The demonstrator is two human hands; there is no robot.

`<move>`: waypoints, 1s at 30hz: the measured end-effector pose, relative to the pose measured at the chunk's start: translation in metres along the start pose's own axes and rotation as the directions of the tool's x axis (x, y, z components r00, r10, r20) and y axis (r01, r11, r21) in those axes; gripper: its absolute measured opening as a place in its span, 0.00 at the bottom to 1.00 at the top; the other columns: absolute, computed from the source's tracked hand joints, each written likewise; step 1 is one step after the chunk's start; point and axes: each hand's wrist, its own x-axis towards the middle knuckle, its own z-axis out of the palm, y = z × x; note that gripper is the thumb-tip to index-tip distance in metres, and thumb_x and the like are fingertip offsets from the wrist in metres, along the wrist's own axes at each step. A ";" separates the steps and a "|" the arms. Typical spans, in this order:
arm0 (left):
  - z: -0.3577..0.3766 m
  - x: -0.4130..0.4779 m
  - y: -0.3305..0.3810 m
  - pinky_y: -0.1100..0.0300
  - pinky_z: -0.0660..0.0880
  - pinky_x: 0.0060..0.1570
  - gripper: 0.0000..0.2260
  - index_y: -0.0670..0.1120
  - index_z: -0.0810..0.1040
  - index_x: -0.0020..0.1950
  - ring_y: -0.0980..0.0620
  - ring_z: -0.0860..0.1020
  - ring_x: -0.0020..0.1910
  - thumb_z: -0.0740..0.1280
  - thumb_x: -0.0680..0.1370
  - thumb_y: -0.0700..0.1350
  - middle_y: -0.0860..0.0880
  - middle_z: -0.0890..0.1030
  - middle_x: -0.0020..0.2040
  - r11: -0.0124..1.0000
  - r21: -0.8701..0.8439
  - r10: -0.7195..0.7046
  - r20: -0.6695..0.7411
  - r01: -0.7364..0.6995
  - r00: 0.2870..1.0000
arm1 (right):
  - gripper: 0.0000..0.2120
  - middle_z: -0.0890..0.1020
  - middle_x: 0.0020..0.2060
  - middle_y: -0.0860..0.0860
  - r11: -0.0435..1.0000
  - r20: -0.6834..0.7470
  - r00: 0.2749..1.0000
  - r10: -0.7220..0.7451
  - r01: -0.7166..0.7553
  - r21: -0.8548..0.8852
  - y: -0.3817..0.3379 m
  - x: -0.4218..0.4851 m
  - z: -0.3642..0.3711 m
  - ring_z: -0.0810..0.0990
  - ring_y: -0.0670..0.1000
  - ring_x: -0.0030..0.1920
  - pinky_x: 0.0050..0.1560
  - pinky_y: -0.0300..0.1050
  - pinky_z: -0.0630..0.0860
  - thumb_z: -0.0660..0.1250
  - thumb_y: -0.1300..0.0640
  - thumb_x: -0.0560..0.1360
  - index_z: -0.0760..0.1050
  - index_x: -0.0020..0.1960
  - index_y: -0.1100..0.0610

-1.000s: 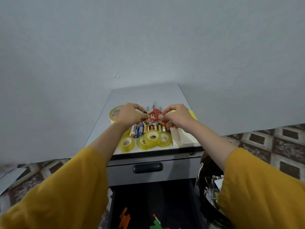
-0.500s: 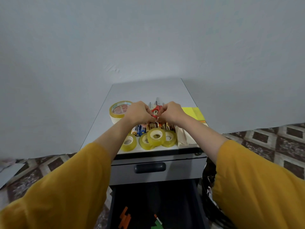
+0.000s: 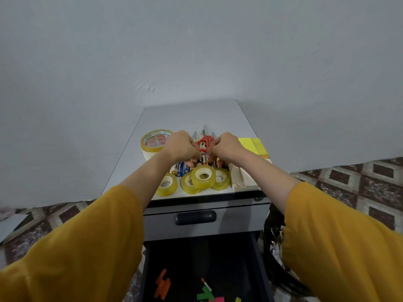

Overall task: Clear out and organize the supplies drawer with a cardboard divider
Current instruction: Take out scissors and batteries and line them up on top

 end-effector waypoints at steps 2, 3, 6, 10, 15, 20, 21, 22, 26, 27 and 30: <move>-0.001 -0.002 -0.001 0.70 0.74 0.26 0.02 0.39 0.81 0.39 0.60 0.75 0.19 0.70 0.72 0.34 0.47 0.80 0.32 1.000 -0.011 -0.002 -0.016 0.002 1.000 | 0.11 0.82 0.40 0.64 1.000 -0.029 0.999 -0.012 0.013 0.021 0.001 -0.002 -0.001 0.71 0.50 0.23 0.25 0.37 0.66 0.65 0.70 0.66 0.79 0.47 0.73; -0.002 -0.004 -0.001 0.69 0.75 0.27 0.02 0.39 0.81 0.39 0.60 0.76 0.20 0.70 0.72 0.34 0.46 0.81 0.32 1.000 -0.020 -0.001 -0.027 0.000 1.000 | 0.10 0.83 0.42 0.65 0.999 -0.054 0.998 -0.025 0.027 0.032 0.001 -0.004 -0.001 0.71 0.50 0.24 0.28 0.40 0.68 0.65 0.70 0.66 0.79 0.45 0.72; -0.004 -0.015 -0.002 0.69 0.75 0.27 0.02 0.39 0.82 0.39 0.59 0.75 0.20 0.70 0.72 0.35 0.44 0.82 0.34 0.999 -0.036 0.020 -0.059 -0.022 0.998 | 0.06 0.83 0.42 0.63 0.995 -0.121 0.990 -0.072 0.080 0.061 -0.003 -0.016 -0.007 0.71 0.50 0.27 0.35 0.46 0.72 0.67 0.69 0.68 0.78 0.33 0.64; -0.011 -0.043 0.000 0.68 0.74 0.27 0.03 0.38 0.81 0.40 0.60 0.75 0.20 0.69 0.73 0.36 0.47 0.81 0.31 0.992 -0.106 0.058 -0.114 -0.070 0.992 | 0.12 0.80 0.34 0.55 0.986 -0.125 0.985 -0.123 0.135 0.095 -0.010 -0.044 -0.019 0.71 0.45 0.29 0.33 0.39 0.72 0.70 0.67 0.69 0.75 0.30 0.56; -0.015 -0.094 -0.002 0.66 0.74 0.28 0.05 0.43 0.79 0.38 0.54 0.76 0.26 0.69 0.73 0.37 0.47 0.80 0.30 0.967 -0.229 0.082 -0.141 -0.113 0.987 | 0.09 0.78 0.32 0.51 0.969 -0.117 0.979 -0.165 0.183 0.164 -0.016 -0.090 -0.026 0.72 0.46 0.28 0.27 0.35 0.69 0.71 0.65 0.70 0.77 0.33 0.58; 0.011 -0.152 -0.022 0.72 0.67 0.23 0.04 0.43 0.79 0.39 0.61 0.71 0.19 0.69 0.74 0.39 0.47 0.80 0.31 0.932 -0.355 0.058 -0.057 -0.075 0.997 | 0.11 0.76 0.27 0.51 0.963 -0.004 0.984 -0.180 0.177 0.205 0.003 -0.141 -0.001 0.70 0.39 0.18 0.22 0.31 0.67 0.70 0.67 0.70 0.75 0.32 0.57; 0.022 -0.163 -0.032 0.72 0.67 0.23 0.04 0.43 0.79 0.40 0.61 0.71 0.20 0.69 0.74 0.39 0.48 0.80 0.31 0.927 -0.372 0.045 -0.018 -0.049 0.999 | 0.11 0.76 0.26 0.51 0.965 0.034 0.986 -0.165 0.154 0.211 0.012 -0.154 0.008 0.70 0.39 0.18 0.21 0.31 0.66 0.70 0.67 0.71 0.76 0.32 0.57; 0.030 -0.168 -0.040 0.72 0.67 0.23 0.04 0.43 0.79 0.39 0.61 0.72 0.20 0.69 0.74 0.39 0.48 0.79 0.31 0.928 -0.370 0.037 0.007 -0.031 0.999 | 0.11 0.77 0.27 0.51 0.968 0.062 0.986 -0.152 0.137 0.209 0.020 -0.160 0.015 0.71 0.39 0.18 0.21 0.30 0.66 0.70 0.68 0.71 0.76 0.32 0.58; 0.069 -0.187 -0.084 0.68 0.71 0.27 0.09 0.48 0.78 0.34 0.59 0.73 0.21 0.70 0.74 0.39 0.51 0.79 0.29 0.936 -0.342 -0.059 0.088 0.086 0.994 | 0.10 0.77 0.26 0.51 0.981 0.140 0.988 -0.069 0.041 0.190 0.061 -0.180 0.053 0.73 0.44 0.23 0.23 0.32 0.69 0.68 0.69 0.72 0.78 0.33 0.59; 0.076 -0.191 -0.095 0.69 0.71 0.27 0.09 0.48 0.78 0.35 0.59 0.73 0.22 0.69 0.74 0.39 0.51 0.79 0.29 0.935 -0.336 -0.079 0.107 0.111 0.991 | 0.10 0.77 0.25 0.50 0.980 0.158 0.986 -0.044 0.012 0.199 0.071 -0.182 0.060 0.73 0.43 0.22 0.23 0.32 0.69 0.68 0.70 0.72 0.78 0.33 0.60; 0.098 -0.199 -0.126 0.71 0.73 0.29 0.09 0.49 0.79 0.36 0.60 0.76 0.26 0.68 0.75 0.40 0.51 0.80 0.32 0.944 -0.284 -0.131 0.156 0.171 0.979 | 0.09 0.78 0.26 0.50 0.984 0.220 0.975 0.022 -0.059 0.165 0.097 -0.185 0.081 0.73 0.39 0.20 0.23 0.31 0.69 0.67 0.69 0.73 0.78 0.35 0.62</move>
